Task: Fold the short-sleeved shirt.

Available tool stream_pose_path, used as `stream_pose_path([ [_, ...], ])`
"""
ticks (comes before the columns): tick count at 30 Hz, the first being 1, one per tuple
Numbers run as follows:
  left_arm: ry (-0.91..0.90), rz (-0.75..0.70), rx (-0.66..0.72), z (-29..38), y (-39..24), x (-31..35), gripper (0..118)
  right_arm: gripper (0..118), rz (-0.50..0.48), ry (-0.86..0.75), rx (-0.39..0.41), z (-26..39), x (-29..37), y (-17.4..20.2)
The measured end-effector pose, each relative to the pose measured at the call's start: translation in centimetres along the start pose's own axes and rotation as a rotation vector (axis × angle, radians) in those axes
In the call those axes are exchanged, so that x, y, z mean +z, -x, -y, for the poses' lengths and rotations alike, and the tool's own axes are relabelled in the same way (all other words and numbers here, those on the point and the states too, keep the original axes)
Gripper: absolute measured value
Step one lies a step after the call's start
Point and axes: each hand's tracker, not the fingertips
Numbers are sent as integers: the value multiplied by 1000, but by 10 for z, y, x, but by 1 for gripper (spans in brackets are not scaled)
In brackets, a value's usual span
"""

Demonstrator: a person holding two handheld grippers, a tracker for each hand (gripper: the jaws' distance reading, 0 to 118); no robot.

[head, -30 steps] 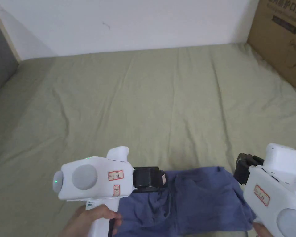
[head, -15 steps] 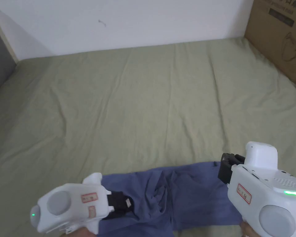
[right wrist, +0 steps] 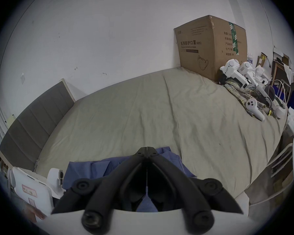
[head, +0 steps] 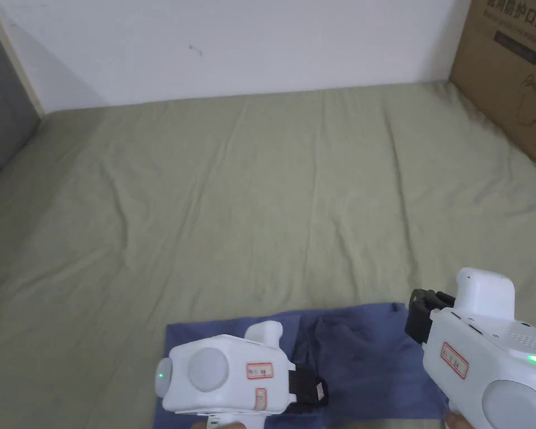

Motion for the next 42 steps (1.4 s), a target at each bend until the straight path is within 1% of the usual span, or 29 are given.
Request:
stream_pose_path([
  [2,-2,5,12,2,4,5,4,1,1,-1,14,-1,2,3],
  [4,-49,107,65,2,15,24,4,1,-6,-5,26,-2,3,5],
  [6,-103,145,117,1,32,51,4,1,-2,-8,39,-4,4,8],
  [10,-231,120,171,2,84,116,4,1,-11,-8,47,-6,1,17],
  [13,-299,116,289,14,137,153,4,1,-18,0,70,-6,-2,26],
  [14,-320,115,337,18,149,159,4,1,-21,3,82,-6,-2,29],
  [16,-352,127,389,32,179,173,4,1,-21,5,107,-6,-4,37],
  [20,-350,124,388,47,203,172,4,1,-24,18,130,-6,-9,50],
  [21,-340,141,407,46,208,166,8,1,-24,21,136,-6,-10,53],
  [22,-336,180,443,47,212,161,19,1,-23,24,146,-5,-11,56],
  [23,-324,211,463,46,217,154,49,1,-22,29,156,-5,-12,59],
  [24,-309,237,472,44,218,147,98,1,-21,31,164,-5,-13,61],
  [25,-317,266,493,42,217,137,118,1,-24,34,175,-5,-13,63],
  [26,-340,331,484,41,216,137,117,1,-24,37,185,-4,-14,65],
  [27,-354,359,472,36,215,133,118,1,-22,40,193,-4,-14,67],
  [30,-330,387,531,23,225,109,118,1,-18,47,200,-3,-17,69],
  [32,-316,471,516,15,223,98,118,1,-18,56,191,-2,-19,69],
  [33,-306,470,515,15,224,90,113,1,-19,61,186,-2,-20,69],
  [34,-306,472,524,12,223,87,98,1,-21,67,181,-2,-21,68],
  [35,-293,443,533,9,222,85,74,1,-24,71,179,-1,-21,68],
  [36,-281,380,556,8,221,81,26,1,-26,71,178,-1,-21,67],
  [37,-253,264,541,8,224,73,10,1,-25,75,178,-1,-22,67],
  [38,-183,139,519,5,225,69,9,1,-27,83,178,0,-22,67],
  [40,-246,348,557,3,228,76,9,1,-41,86,192,-1,-22,68],
  [41,-233,302,548,6,226,81,9,1,-38,84,204,-1,-22,69],
  [42,-214,262,510,4,224,87,9,1,-34,80,214,-1,-21,70],
])
